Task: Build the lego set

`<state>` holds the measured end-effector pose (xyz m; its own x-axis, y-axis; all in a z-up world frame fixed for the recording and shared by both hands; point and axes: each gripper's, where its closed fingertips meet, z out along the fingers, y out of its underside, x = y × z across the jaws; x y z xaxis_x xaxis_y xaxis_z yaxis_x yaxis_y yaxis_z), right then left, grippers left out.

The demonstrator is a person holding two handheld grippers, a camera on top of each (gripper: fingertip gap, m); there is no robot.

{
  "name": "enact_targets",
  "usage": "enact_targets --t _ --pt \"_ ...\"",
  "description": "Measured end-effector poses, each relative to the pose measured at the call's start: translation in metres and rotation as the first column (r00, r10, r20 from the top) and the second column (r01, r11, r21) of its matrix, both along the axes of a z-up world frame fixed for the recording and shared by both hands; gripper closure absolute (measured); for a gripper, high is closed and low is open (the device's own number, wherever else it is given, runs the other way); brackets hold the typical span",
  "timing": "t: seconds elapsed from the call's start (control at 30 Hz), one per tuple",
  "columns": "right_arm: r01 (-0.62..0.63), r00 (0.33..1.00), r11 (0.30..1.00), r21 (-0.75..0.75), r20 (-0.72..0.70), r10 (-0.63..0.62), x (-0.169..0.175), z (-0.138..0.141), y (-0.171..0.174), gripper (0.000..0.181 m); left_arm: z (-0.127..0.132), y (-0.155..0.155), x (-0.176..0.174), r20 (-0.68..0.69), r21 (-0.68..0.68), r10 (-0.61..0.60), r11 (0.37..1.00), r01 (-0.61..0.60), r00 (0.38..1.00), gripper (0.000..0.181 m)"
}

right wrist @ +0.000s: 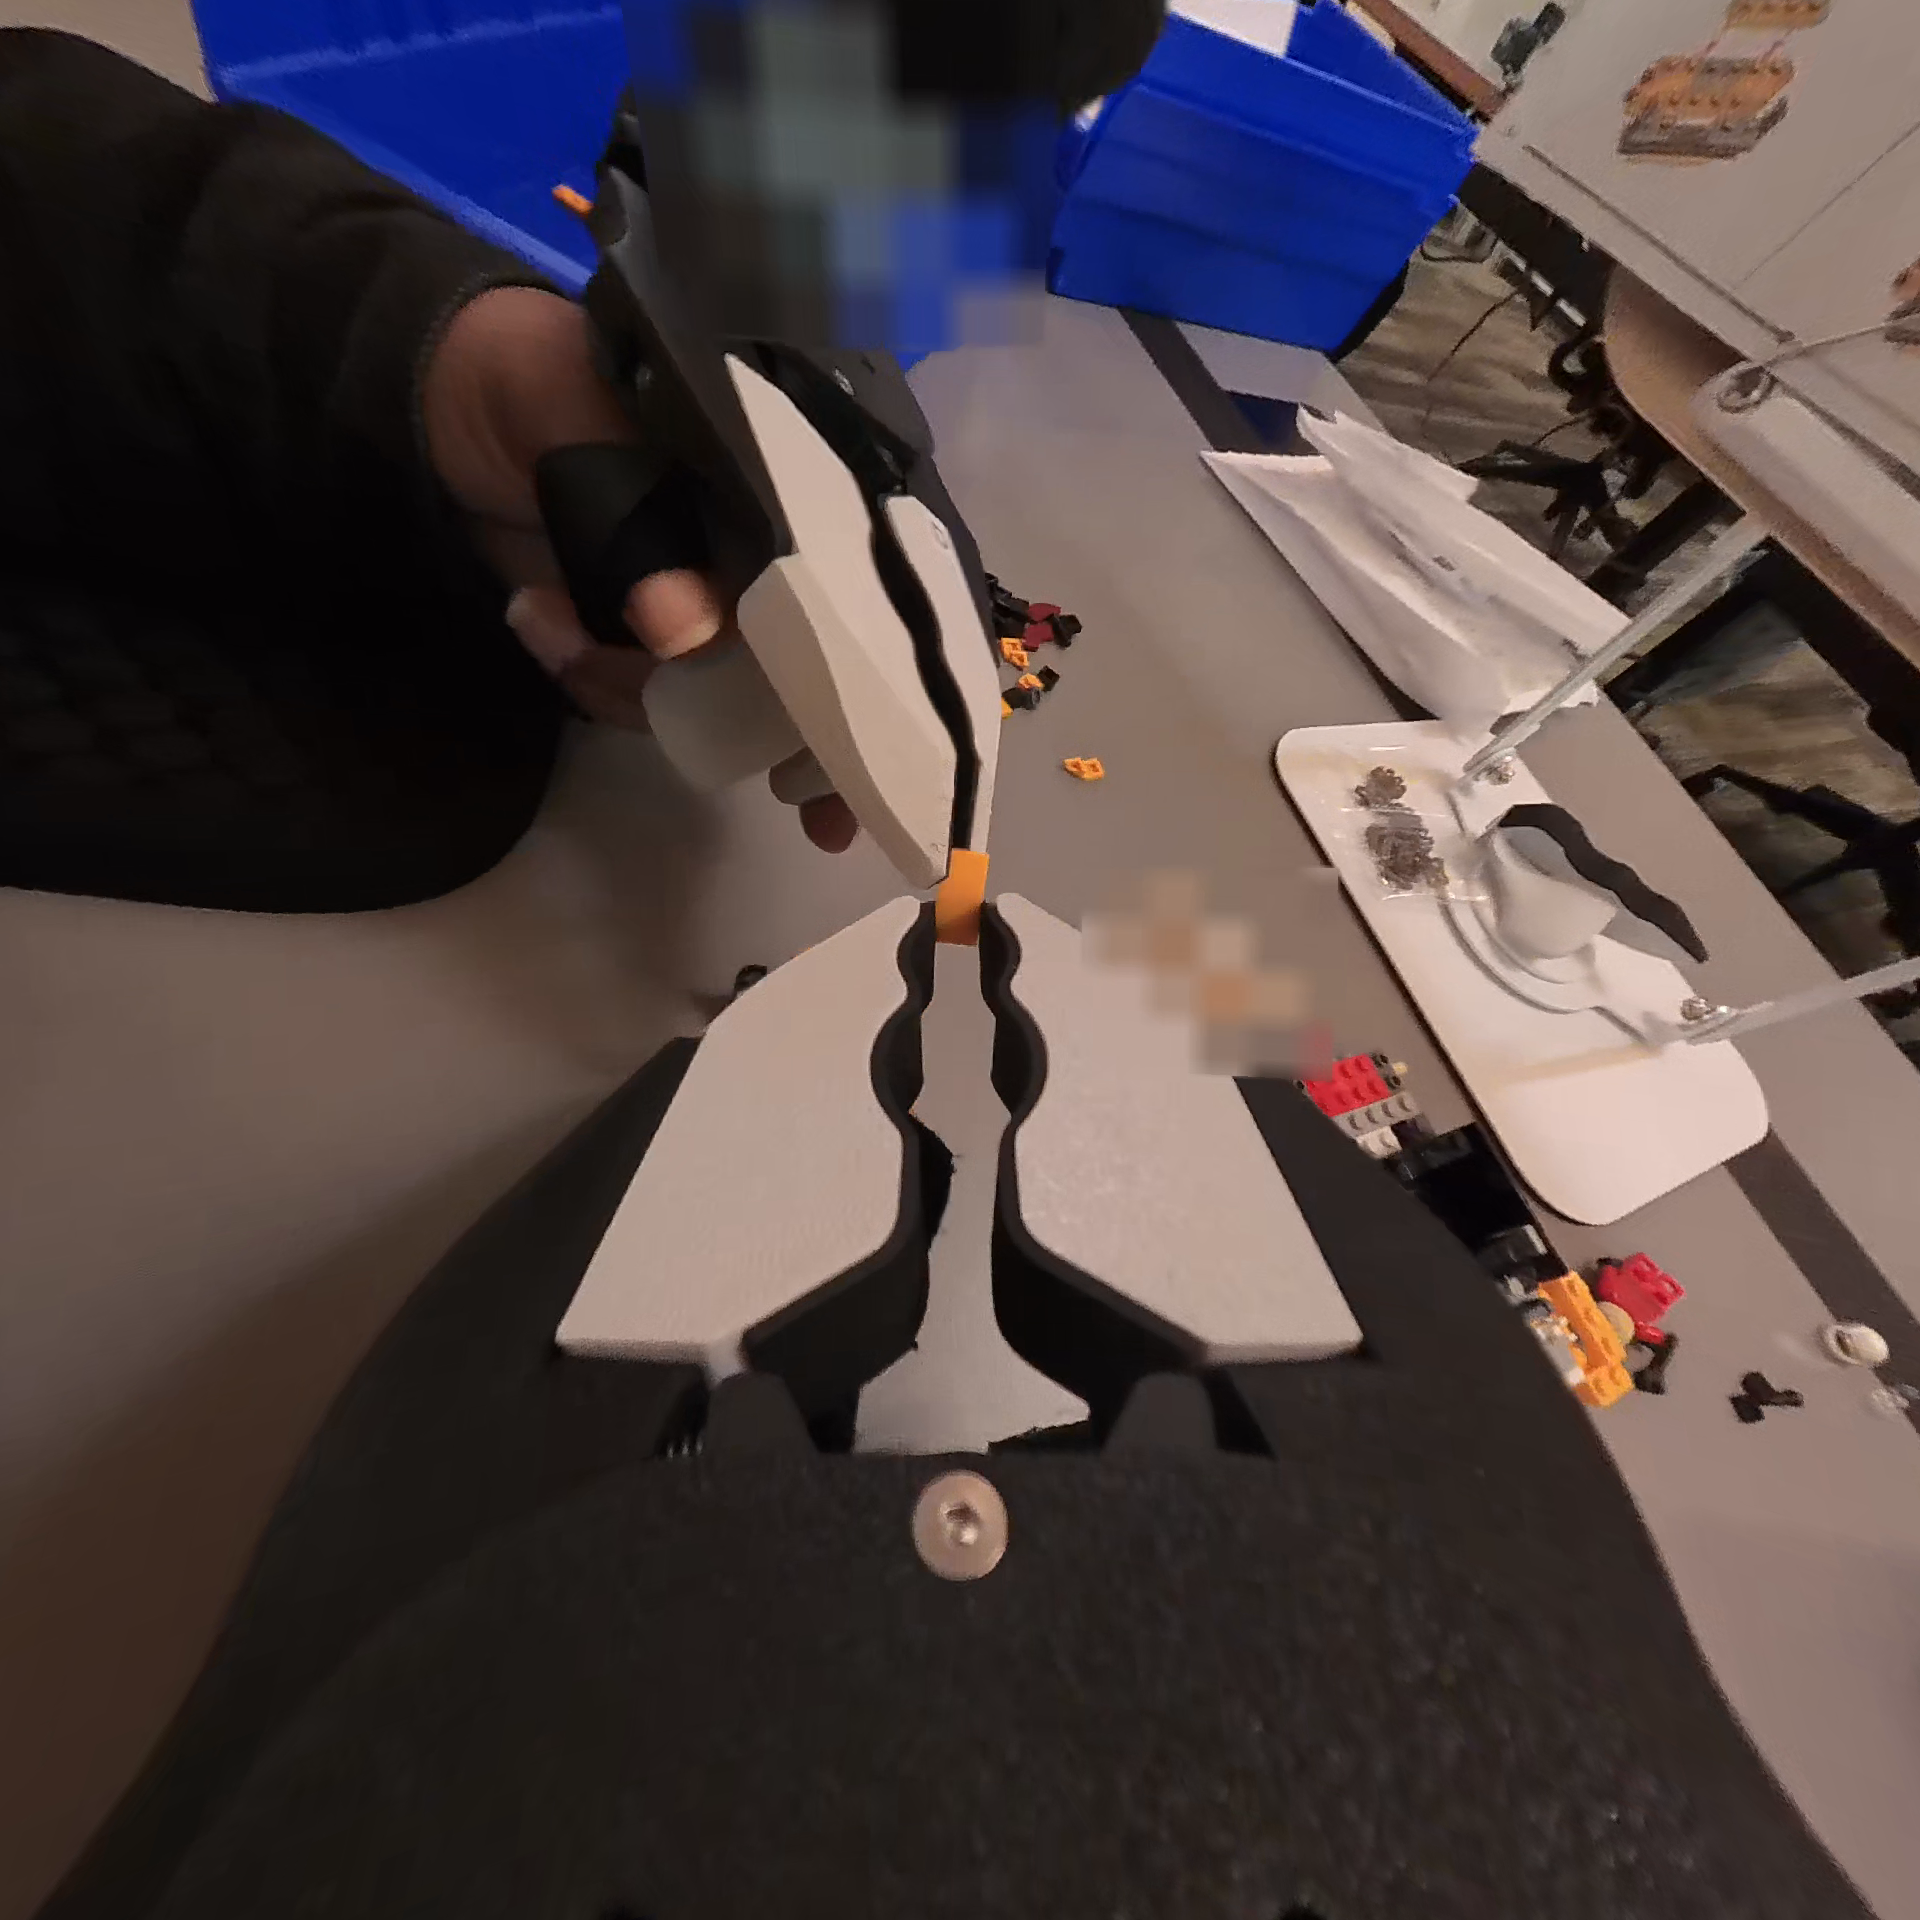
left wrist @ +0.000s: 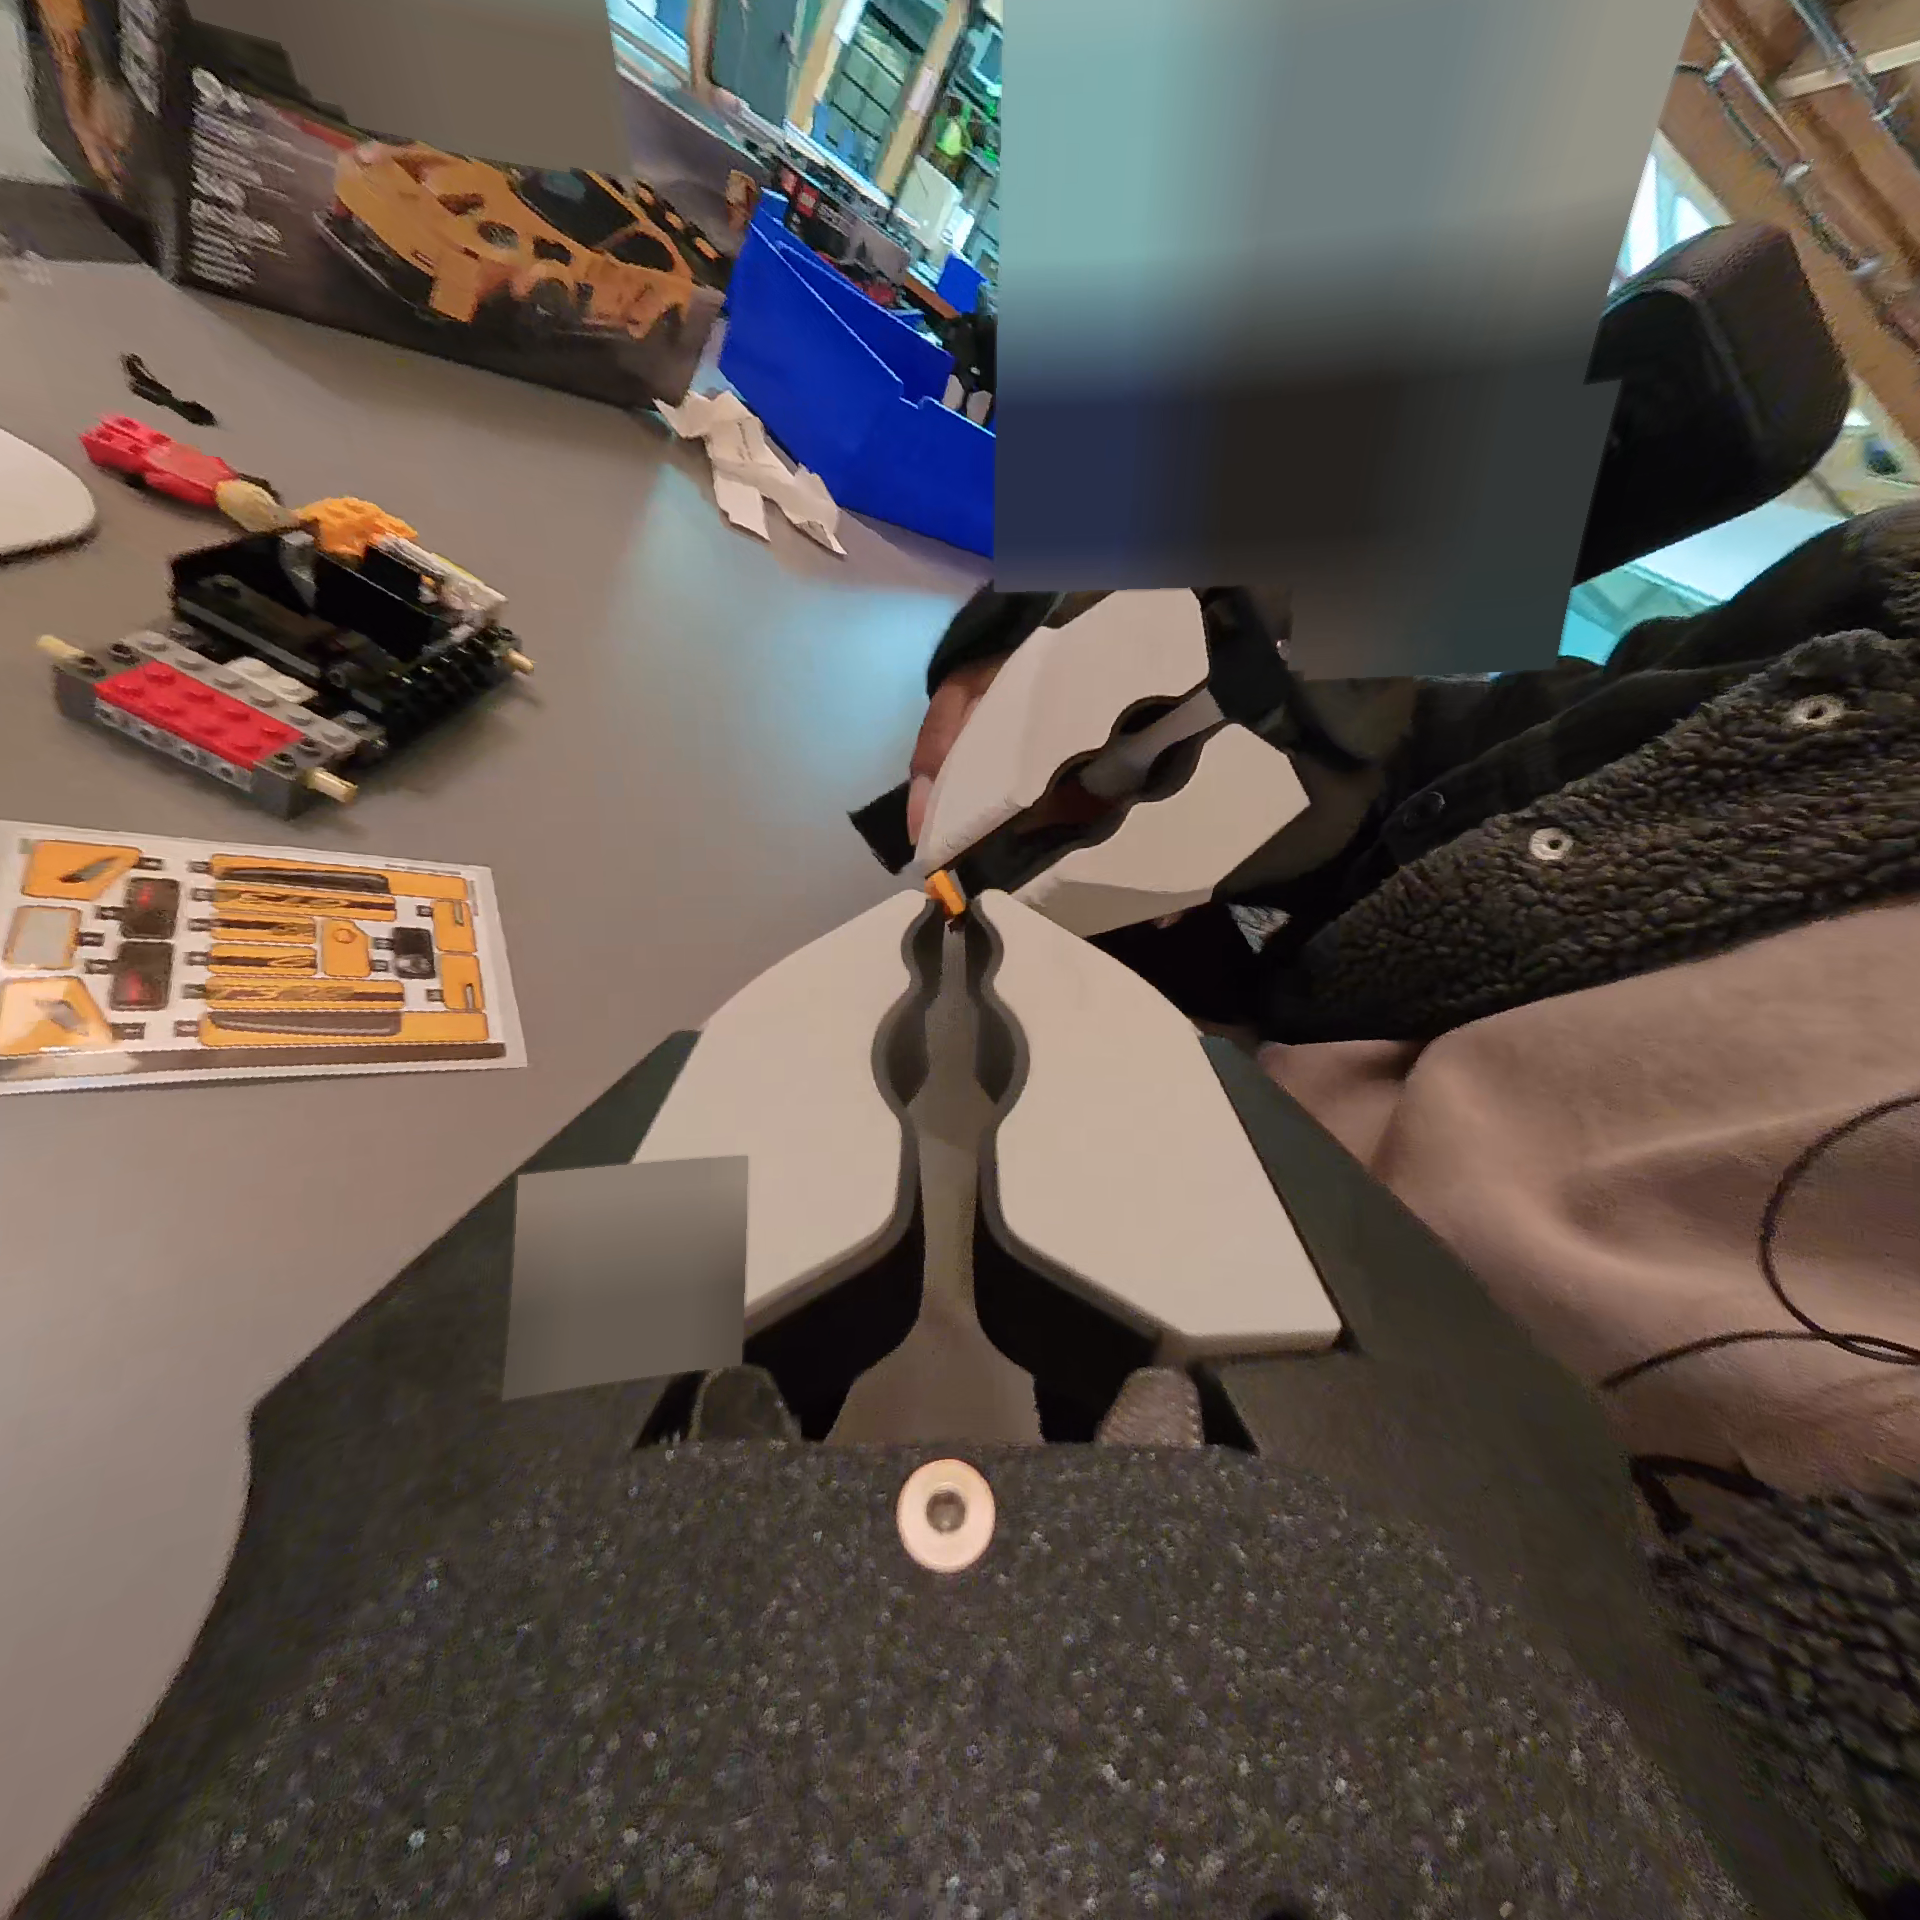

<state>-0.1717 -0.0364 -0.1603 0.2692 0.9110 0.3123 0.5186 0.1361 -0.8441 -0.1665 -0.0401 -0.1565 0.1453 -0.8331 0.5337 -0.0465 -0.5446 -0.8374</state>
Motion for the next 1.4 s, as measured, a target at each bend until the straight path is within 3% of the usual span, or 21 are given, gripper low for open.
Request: enact_targets --t 0.17,0.33,0.43,0.5,0.7,0.87,0.93,1.03,1.13,1.23,1.4 --pt "-0.248 0.963 0.968 -0.027 0.101 0.25 0.004 -0.004 -0.02 0.163 -0.002 -0.019 0.001 0.042 -0.097 -0.172 0.98 0.175 0.984 0.178" --pt "-0.565 0.799 0.824 0.045 0.28 0.533 0.008 -0.002 -0.047 0.155 -0.005 -0.048 0.006 0.069 -0.157 -0.359 0.917 0.366 0.931 0.178" --pt "-0.67 0.706 0.737 0.09 0.384 0.595 0.007 -0.007 -0.061 0.152 -0.001 -0.057 0.005 0.106 -0.174 -0.418 0.886 0.431 0.902 0.178" --pt "-0.675 0.707 0.727 0.125 0.392 0.588 0.003 -0.006 -0.06 0.157 -0.002 -0.061 0.005 0.108 -0.18 -0.438 0.874 0.451 0.892 0.178" --pt "-0.564 0.813 0.809 0.168 0.287 0.507 -0.001 -0.001 -0.052 0.165 0.003 -0.05 0.002 0.157 -0.2 -0.384 0.89 0.41 0.91 0.178" --pt "-0.261 0.961 0.945 0.196 0.146 0.235 -0.001 0.004 -0.02 0.165 0.007 -0.022 0.001 0.174 -0.188 -0.204 0.953 0.236 0.963 0.17" --pt "-0.121 0.992 0.976 0.18 0.068 0.11 0.0 0.007 -0.007 0.165 0.01 -0.01 -0.001 0.162 -0.16 -0.119 0.976 0.145 0.98 0.164" --pt "0.027 1.0 0.981 0.192 -0.012 -0.026 -0.001 0.013 0.003 0.165 0.011 -0.002 0.0 0.119 -0.116 -0.041 0.992 0.055 0.992 0.163" --pt "0.089 0.996 0.966 0.241 -0.026 -0.085 -0.004 0.015 0.007 0.166 0.012 0.004 -0.001 0.112 -0.117 0.014 0.993 -0.001 0.994 0.167" --pt "0.114 0.993 0.958 0.263 -0.01 -0.116 -0.006 0.011 0.01 0.165 0.012 0.004 -0.002 0.107 -0.116 0.02 0.993 -0.007 0.994 0.177" --pt "0.092 0.995 0.946 0.31 0.015 -0.102 -0.008 0.007 0.007 0.165 0.007 0.002 -0.003 0.102 -0.173 -0.015 0.984 0.032 0.995 0.178"
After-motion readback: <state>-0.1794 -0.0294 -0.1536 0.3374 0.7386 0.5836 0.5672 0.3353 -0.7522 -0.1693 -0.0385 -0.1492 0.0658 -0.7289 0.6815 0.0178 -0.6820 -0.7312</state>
